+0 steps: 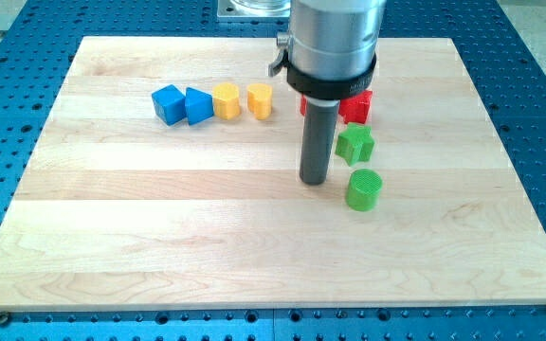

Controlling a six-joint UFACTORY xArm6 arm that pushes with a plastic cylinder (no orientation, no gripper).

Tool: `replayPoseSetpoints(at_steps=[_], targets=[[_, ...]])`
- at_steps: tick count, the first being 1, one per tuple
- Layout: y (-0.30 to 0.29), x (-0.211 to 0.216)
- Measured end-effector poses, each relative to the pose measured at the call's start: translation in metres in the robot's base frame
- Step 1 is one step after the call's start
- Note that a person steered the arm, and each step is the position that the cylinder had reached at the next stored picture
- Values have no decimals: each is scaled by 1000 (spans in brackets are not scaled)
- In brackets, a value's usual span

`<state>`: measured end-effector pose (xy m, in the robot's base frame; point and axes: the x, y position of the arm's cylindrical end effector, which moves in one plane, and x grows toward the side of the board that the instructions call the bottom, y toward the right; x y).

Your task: Move the green star diagonally to the green circle

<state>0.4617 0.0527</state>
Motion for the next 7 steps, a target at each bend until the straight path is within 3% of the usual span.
replayPoseSetpoints(at_steps=[1, 3, 5, 7], targets=[[6, 0], [114, -25], [115, -25], [34, -23]])
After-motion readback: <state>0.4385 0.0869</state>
